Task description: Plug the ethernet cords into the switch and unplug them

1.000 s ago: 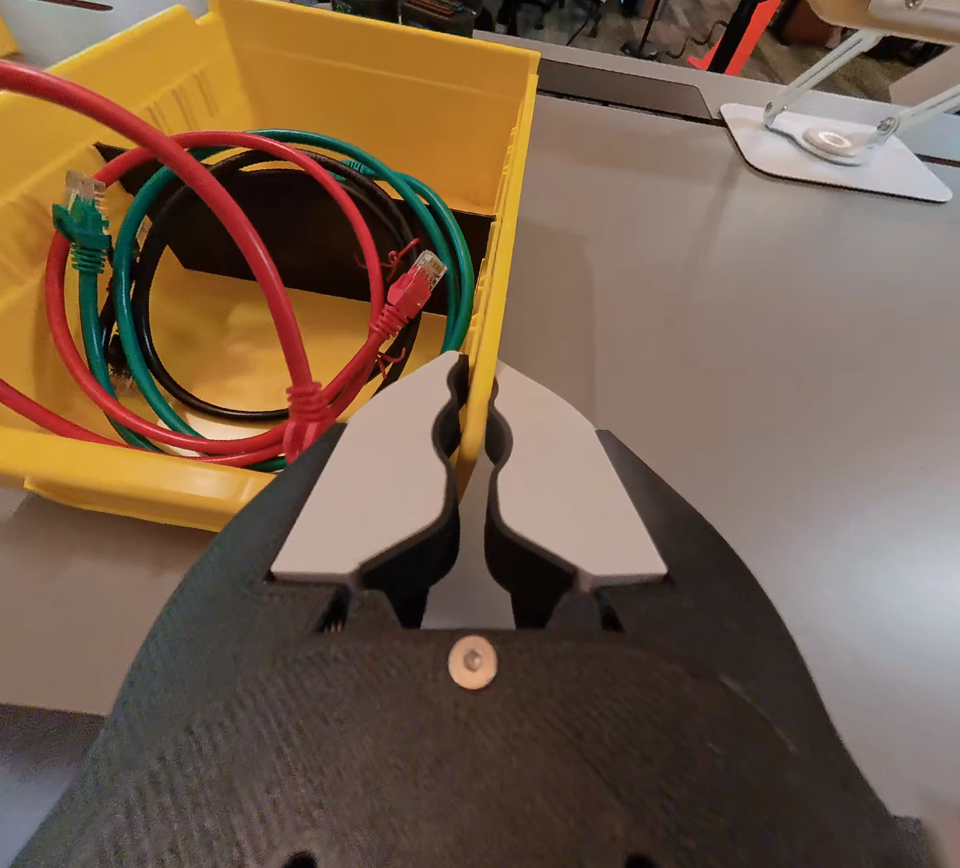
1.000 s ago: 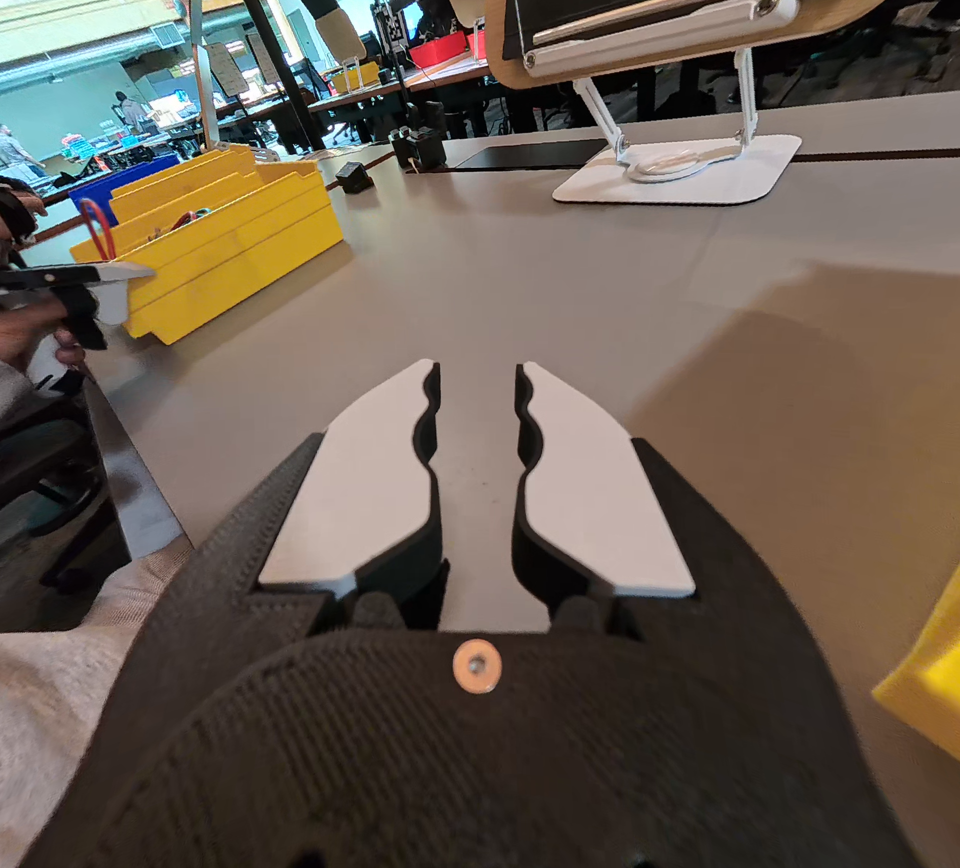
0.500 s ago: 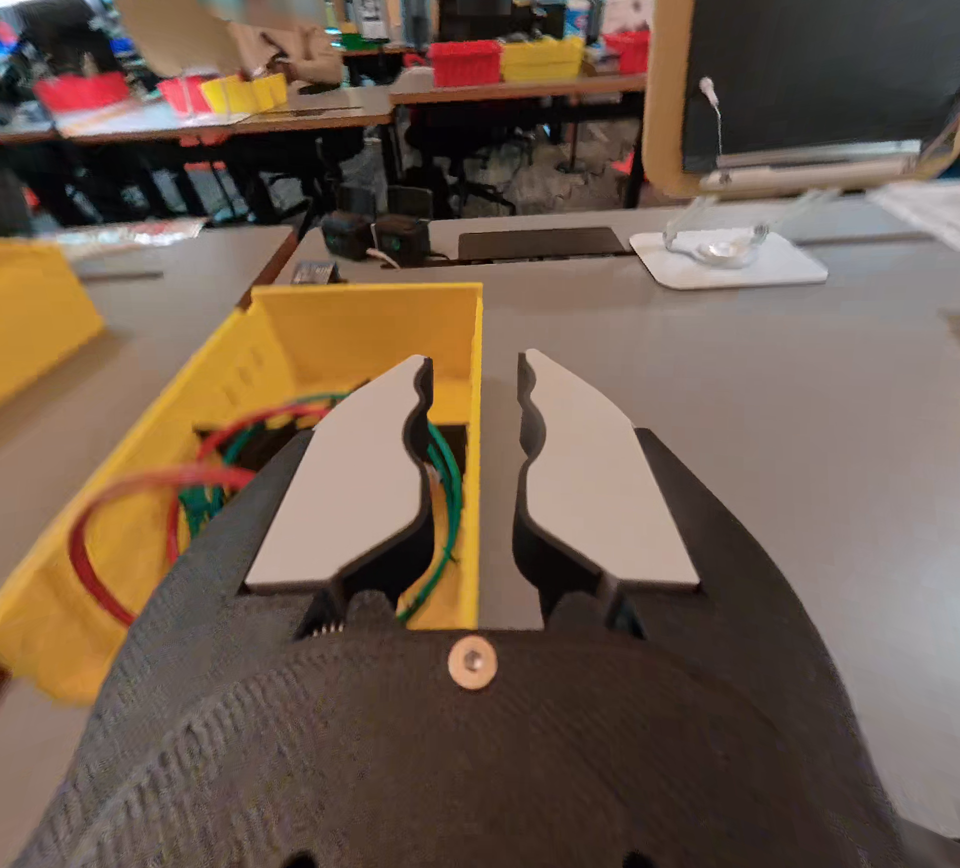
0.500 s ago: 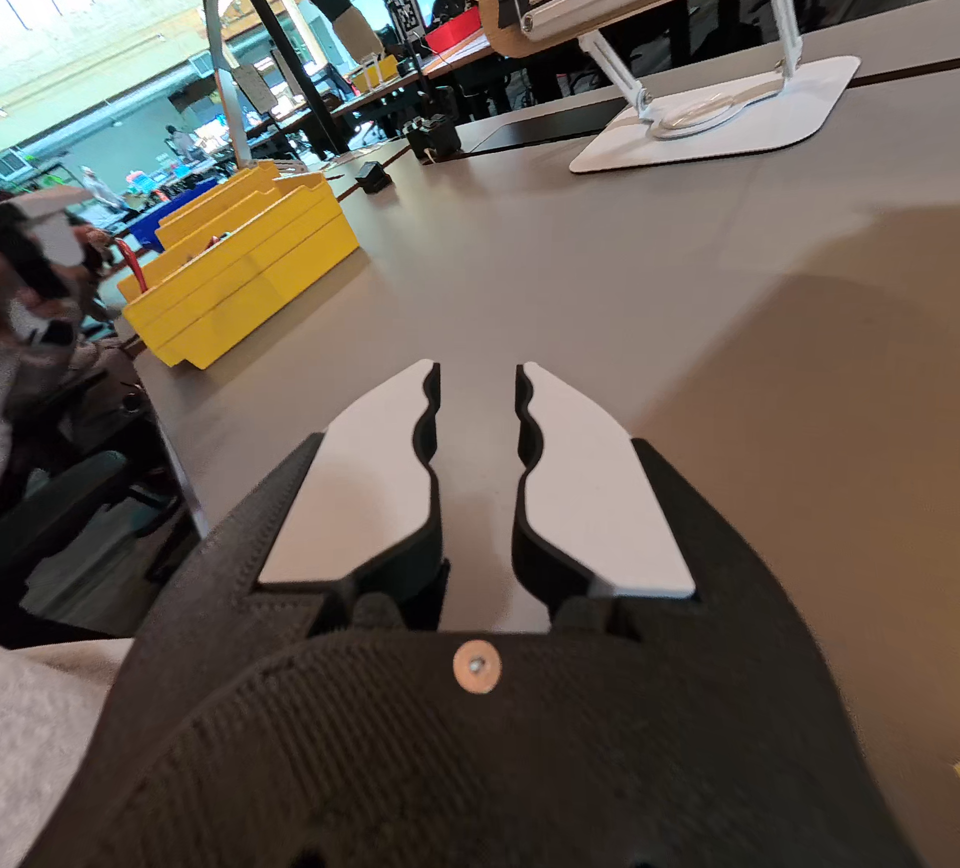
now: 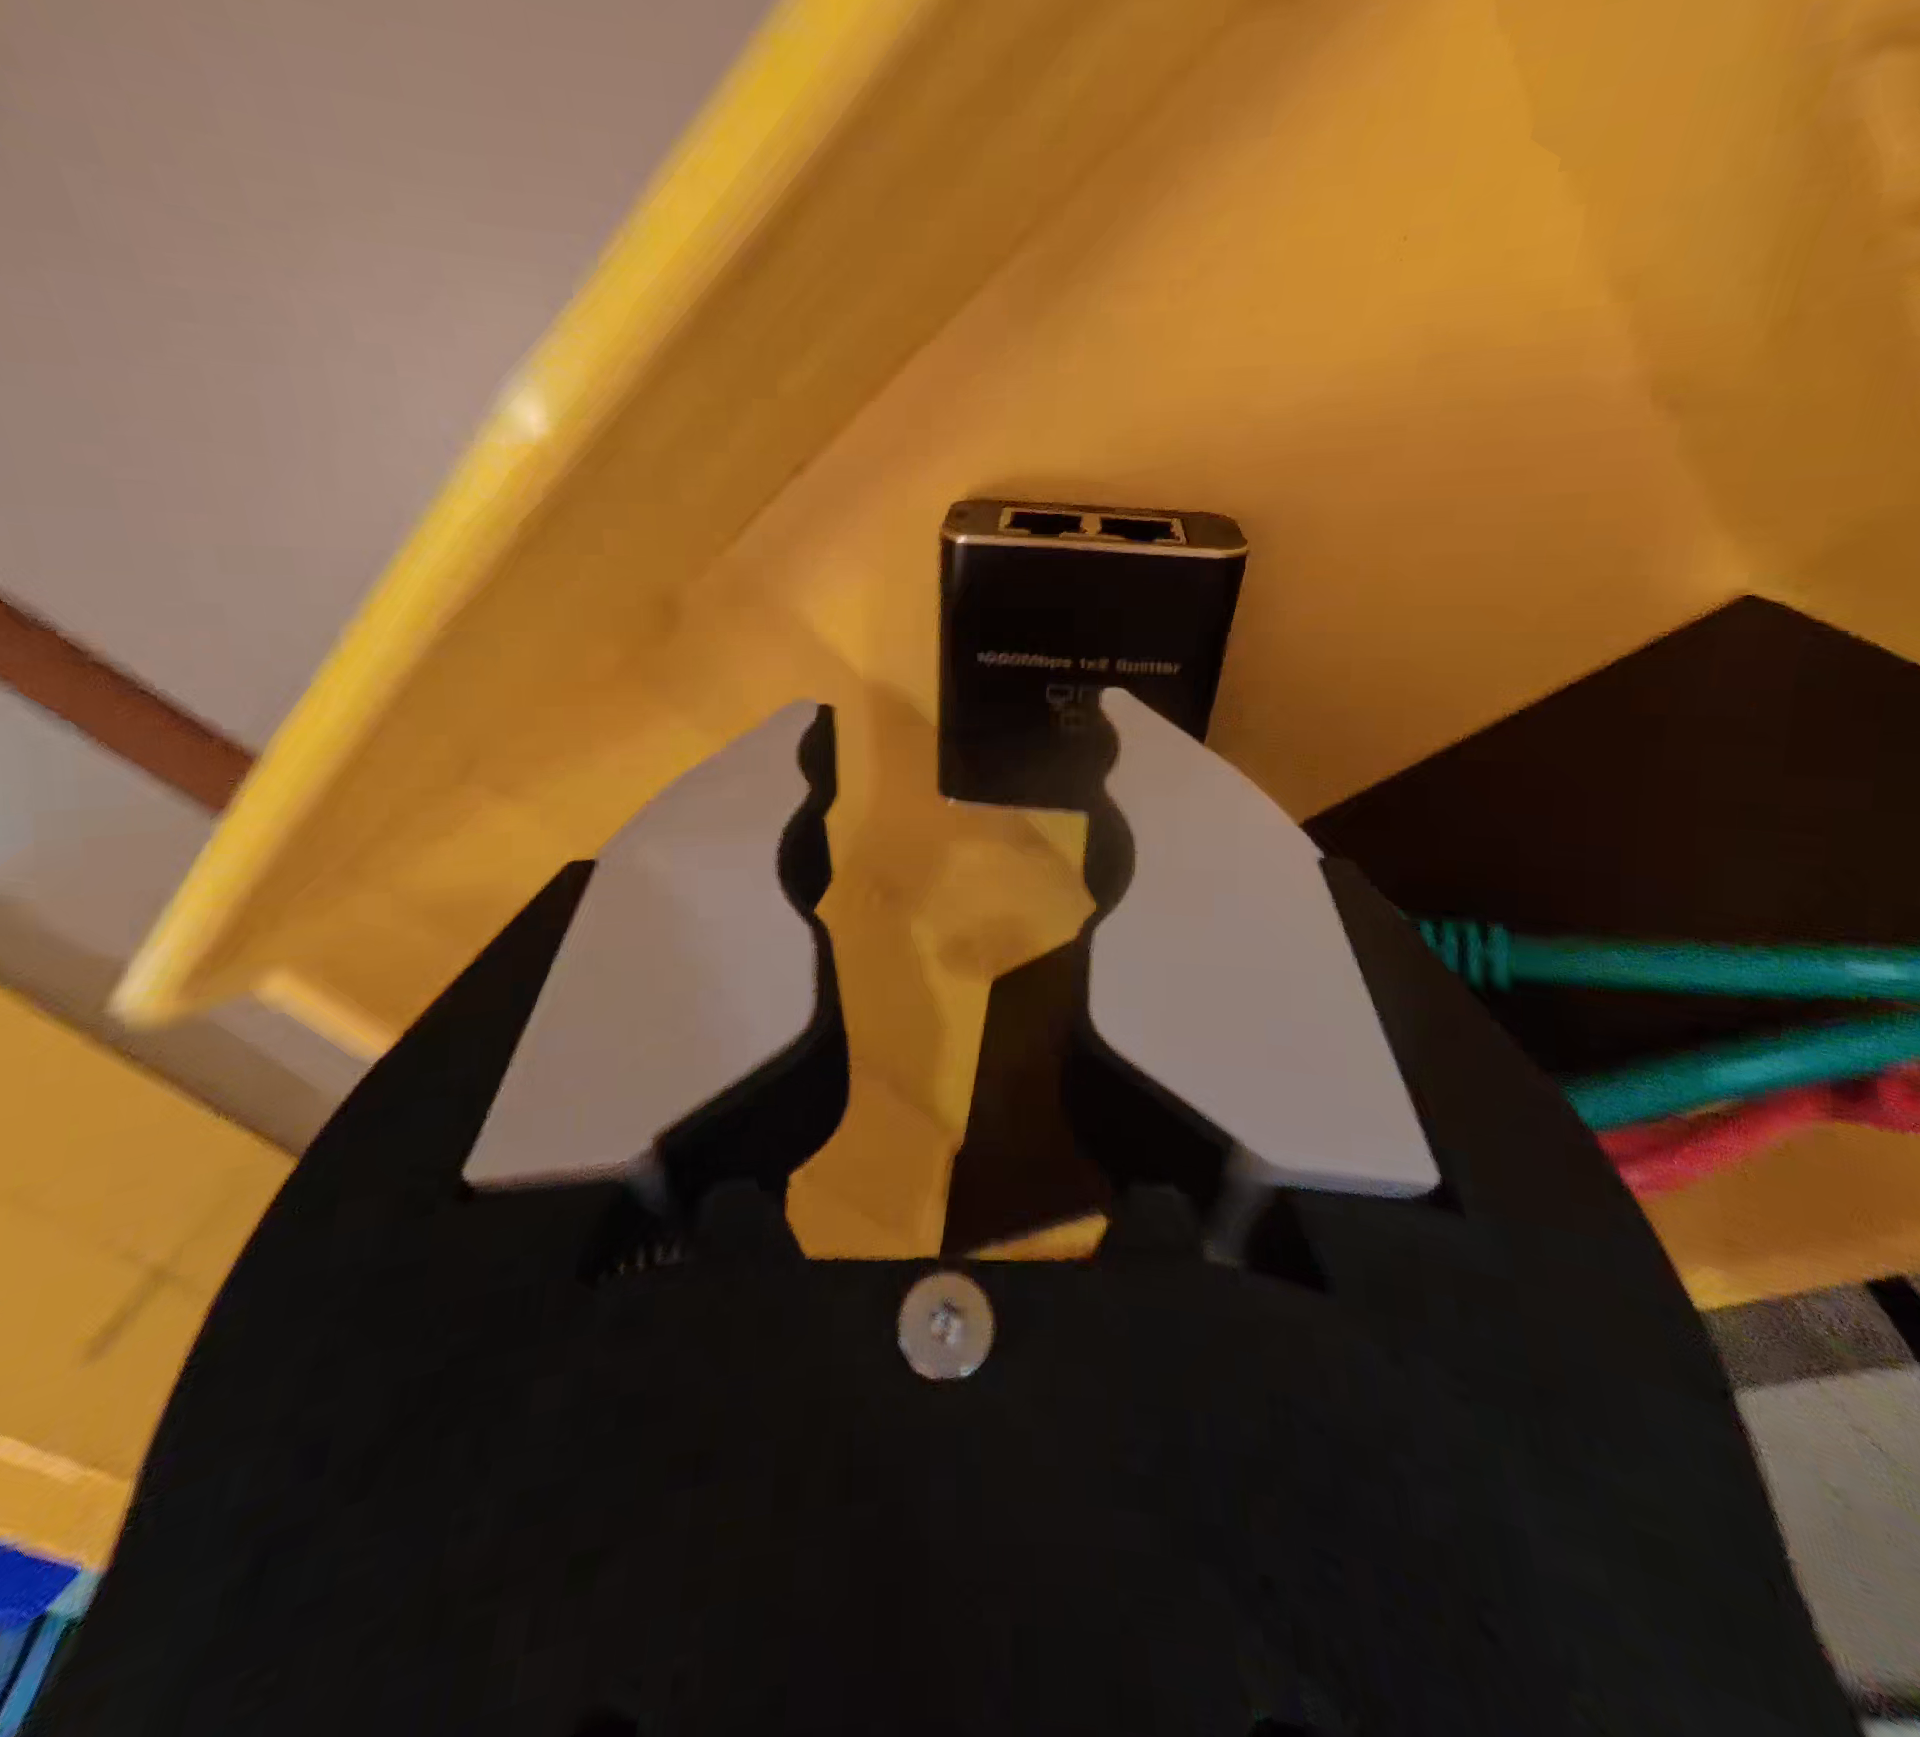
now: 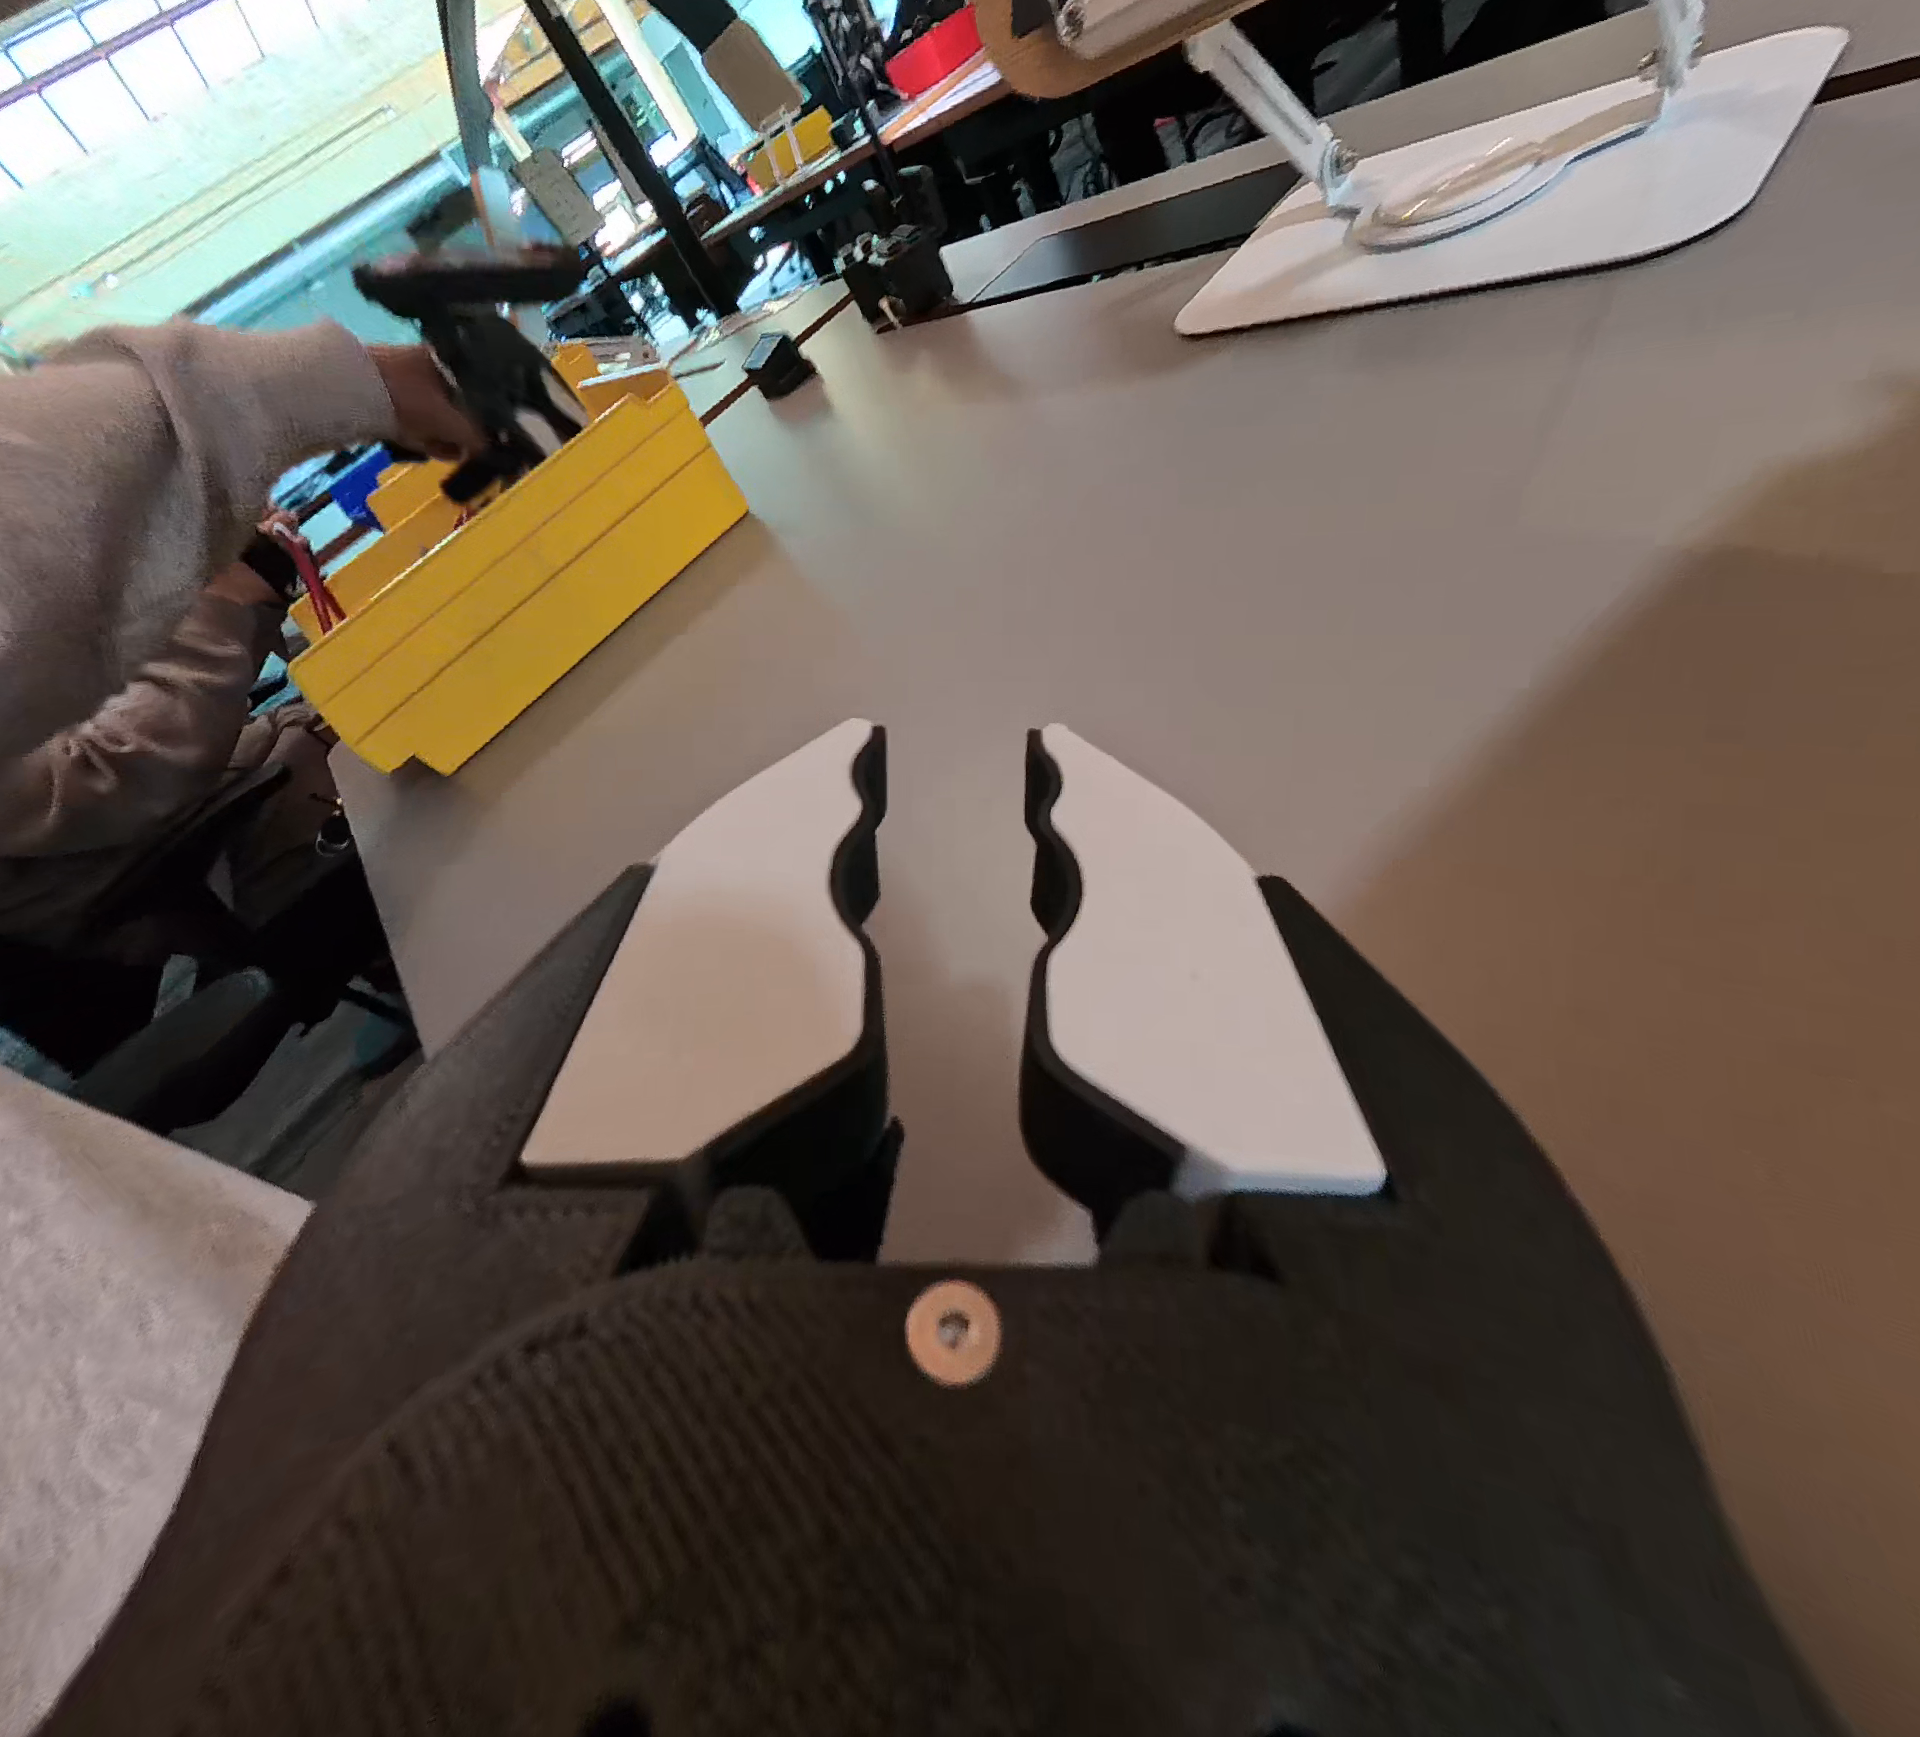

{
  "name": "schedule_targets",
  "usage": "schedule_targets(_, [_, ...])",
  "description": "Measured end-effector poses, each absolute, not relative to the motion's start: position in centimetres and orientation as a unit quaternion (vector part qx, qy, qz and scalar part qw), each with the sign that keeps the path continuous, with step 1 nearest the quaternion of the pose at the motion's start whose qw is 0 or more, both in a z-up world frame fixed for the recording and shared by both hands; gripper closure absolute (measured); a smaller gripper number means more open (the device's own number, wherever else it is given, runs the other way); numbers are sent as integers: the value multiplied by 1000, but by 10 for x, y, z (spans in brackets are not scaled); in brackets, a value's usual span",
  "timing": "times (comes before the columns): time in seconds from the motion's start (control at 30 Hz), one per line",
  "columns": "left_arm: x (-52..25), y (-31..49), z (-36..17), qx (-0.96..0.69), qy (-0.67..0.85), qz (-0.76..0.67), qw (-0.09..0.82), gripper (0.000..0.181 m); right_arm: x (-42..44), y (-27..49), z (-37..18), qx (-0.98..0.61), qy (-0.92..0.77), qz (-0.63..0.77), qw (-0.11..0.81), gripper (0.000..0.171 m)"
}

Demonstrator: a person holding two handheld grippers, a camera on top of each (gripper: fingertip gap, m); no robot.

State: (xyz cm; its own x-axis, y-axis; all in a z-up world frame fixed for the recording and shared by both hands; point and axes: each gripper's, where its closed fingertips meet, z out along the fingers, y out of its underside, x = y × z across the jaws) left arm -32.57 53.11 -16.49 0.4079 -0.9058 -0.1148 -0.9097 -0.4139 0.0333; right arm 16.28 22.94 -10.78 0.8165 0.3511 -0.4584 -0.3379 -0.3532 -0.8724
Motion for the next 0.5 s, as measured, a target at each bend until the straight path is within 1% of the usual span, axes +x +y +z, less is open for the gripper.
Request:
schedule_targets(0.03, [-324,526,-173,-839,542,39,2,128,168,232,-108,-763,5,301,572,146])
schedule_targets(0.07, [-313,528,-174,-845,534,4,24,125,174,234,-109,-763,15,298,573,146])
schedule_targets(0.1, [-307,529,-175,-847,530,-17,39,104,180,236,-111,-765,25,295,573,146])
schedule_targets(0.13, [-305,526,-177,-848,527,-33,35,98,185,238,-114,-766,37,294,570,146])
schedule_targets(0.23, [-318,508,-192,-844,535,-18,-38,92,196,237,-119,-764,76,315,557,147])
schedule_targets(0.27, [-319,505,-195,-839,542,-11,-47,91,197,236,-119,-762,85,324,554,147])
schedule_targets(0.3, [-317,507,-197,-835,548,-2,-39,92,199,235,-118,-760,92,330,552,147])
schedule_targets(0.33, [-315,512,-197,-829,558,13,-27,109,200,234,-118,-758,96,332,553,147])
schedule_targets(0.37, [-314,513,-197,-822,569,20,-26,117,201,233,-117,-757,98,331,554,147])
schedule_targets(0.4, [-313,516,-195,-817,575,36,-19,117,201,232,-116,-757,97,329,557,147])
schedule_targets(0.5, [-309,530,-176,-804,588,78,42,119,199,228,-114,-758,86,325,560,148])
